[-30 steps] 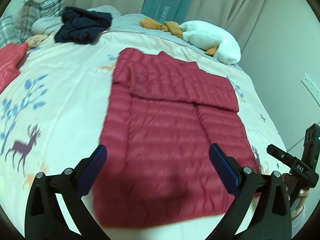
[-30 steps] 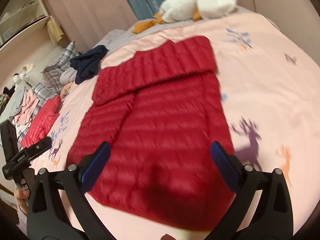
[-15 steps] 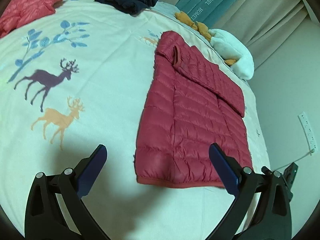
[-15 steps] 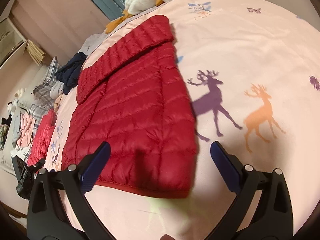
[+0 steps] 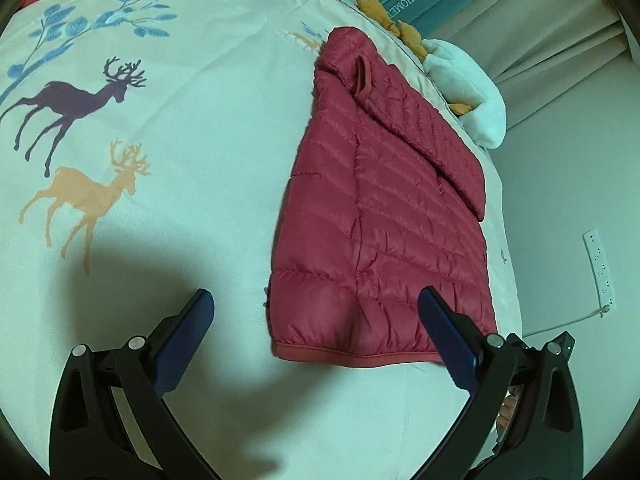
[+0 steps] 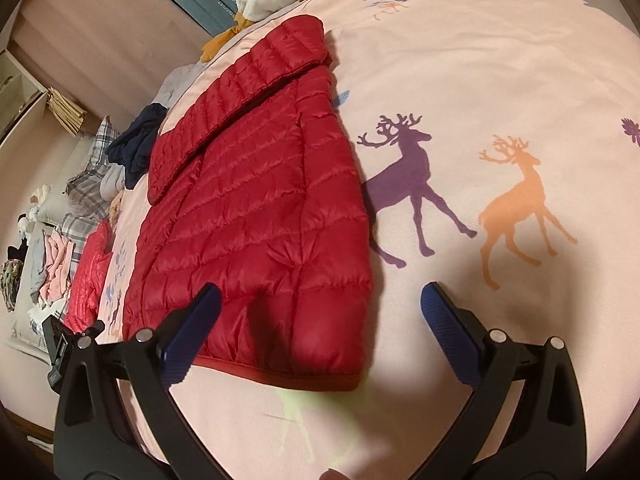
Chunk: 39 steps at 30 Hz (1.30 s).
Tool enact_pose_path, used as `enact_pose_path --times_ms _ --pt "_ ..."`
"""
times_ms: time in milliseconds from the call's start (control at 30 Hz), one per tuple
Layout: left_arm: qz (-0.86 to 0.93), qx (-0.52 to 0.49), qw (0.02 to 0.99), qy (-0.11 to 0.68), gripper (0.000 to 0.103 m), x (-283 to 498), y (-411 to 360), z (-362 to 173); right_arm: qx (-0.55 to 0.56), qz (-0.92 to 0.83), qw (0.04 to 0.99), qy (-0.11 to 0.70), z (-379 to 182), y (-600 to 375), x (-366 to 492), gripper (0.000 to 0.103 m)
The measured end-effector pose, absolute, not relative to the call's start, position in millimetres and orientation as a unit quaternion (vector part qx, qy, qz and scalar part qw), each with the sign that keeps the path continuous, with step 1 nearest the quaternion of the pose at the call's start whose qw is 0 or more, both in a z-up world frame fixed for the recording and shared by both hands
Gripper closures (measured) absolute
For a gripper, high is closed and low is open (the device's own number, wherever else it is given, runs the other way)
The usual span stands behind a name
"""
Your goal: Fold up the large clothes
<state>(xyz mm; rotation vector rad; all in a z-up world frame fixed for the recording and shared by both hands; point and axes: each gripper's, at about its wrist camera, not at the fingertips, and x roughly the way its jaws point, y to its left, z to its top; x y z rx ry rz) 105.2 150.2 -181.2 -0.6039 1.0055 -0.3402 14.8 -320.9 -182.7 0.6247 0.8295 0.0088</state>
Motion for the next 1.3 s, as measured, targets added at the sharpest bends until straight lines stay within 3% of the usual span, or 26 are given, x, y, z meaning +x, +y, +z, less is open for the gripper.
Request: enact_pose_path --times_ms 433,1300 --pt "-0.173 -0.297 0.812 0.472 0.001 117.7 151.6 -184.7 0.337 -0.022 0.863 0.376 -182.1 -345.3 17.7 0.002" --pt "-0.31 -0.356 0.748 0.466 0.001 140.0 100.2 -193.0 0.378 0.102 0.834 0.389 -186.4 -309.1 57.3 0.002"
